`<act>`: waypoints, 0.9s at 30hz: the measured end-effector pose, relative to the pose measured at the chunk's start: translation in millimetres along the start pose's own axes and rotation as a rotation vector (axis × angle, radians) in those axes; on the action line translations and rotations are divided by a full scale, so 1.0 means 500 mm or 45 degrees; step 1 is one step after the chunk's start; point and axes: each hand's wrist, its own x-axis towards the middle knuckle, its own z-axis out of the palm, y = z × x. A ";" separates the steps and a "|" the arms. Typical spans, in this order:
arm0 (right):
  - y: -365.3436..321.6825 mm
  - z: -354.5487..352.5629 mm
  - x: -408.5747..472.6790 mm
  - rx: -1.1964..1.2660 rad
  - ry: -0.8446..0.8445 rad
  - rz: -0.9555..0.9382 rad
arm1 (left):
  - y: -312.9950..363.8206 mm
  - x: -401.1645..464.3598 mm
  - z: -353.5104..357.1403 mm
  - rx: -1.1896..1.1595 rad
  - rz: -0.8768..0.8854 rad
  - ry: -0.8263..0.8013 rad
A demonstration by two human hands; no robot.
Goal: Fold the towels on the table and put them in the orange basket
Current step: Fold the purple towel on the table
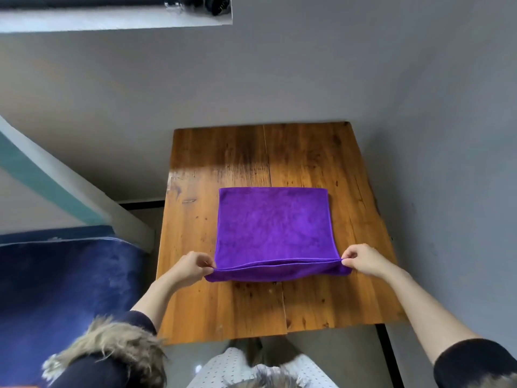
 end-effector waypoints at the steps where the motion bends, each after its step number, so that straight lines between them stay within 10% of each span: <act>1: 0.003 0.003 0.000 -0.006 -0.031 0.022 | -0.001 0.001 -0.001 0.025 -0.020 -0.025; 11: 0.010 0.003 -0.002 0.008 -0.252 0.140 | -0.003 -0.004 -0.013 -0.067 -0.130 -0.136; 27: -0.021 -0.017 0.175 0.897 0.295 0.134 | 0.071 0.162 -0.074 -0.386 0.063 0.491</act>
